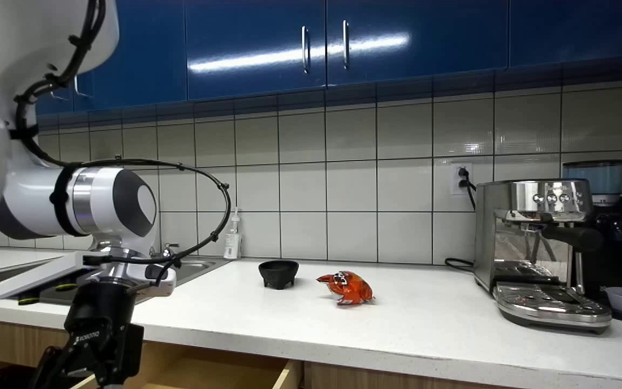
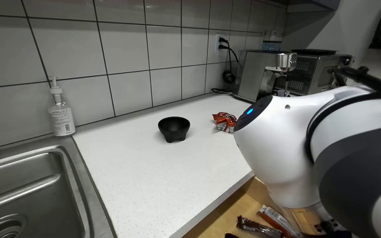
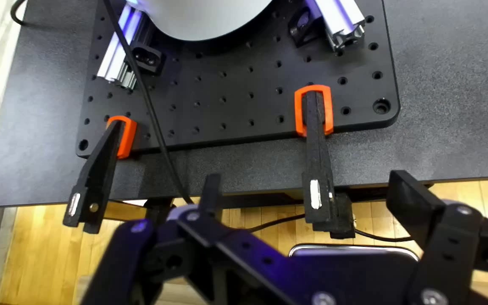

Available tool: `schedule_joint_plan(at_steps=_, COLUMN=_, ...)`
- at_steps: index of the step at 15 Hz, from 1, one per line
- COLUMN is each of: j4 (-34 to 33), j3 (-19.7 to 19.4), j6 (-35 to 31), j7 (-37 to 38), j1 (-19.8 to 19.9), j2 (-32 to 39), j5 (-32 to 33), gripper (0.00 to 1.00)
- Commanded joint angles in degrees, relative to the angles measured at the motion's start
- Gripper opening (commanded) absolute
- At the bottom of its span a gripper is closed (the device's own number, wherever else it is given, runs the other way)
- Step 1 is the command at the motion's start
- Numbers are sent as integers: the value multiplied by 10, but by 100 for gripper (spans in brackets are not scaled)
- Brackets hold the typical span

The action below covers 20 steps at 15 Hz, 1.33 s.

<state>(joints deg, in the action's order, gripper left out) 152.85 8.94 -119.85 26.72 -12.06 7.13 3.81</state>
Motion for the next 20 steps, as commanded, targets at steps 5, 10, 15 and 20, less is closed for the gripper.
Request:
schedule_joint_plan(at_steps=5, j4=-17, j3=-24, j6=-52, j7=-64, j1=17, j2=60, j5=-2, gripper=100)
schedule_joint_plan(at_steps=10, j4=-36, j3=-40, j6=-76, j7=-89, j1=20, j2=95, j5=7, gripper=100)
schedule_joint_plan(at_steps=15, j4=-49, j3=-54, j6=-115, j7=-91, j1=17, j2=116, j5=16, gripper=100)
schedule_joint_plan(at_steps=20, j4=-56, j3=-67, j6=-150, j7=-86, j1=14, j2=123, j5=33, gripper=100)
